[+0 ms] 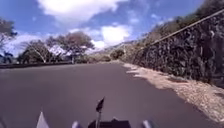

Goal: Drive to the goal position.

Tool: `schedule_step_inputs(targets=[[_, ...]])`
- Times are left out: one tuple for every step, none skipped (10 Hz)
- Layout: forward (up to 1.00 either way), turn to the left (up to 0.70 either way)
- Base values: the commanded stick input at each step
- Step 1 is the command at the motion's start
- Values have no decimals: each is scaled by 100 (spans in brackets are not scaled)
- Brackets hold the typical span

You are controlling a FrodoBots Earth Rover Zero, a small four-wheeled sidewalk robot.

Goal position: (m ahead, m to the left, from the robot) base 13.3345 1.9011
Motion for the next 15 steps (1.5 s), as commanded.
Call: schedule_step_inputs(targets=[[63,-29],[63,-31],[63,-27],[63,-24],[63,-1],[63,-1],[63,0],[63,0],[63,0],[63,0],[63,0],[63,0],[63,0],[63,0],[63,0]])
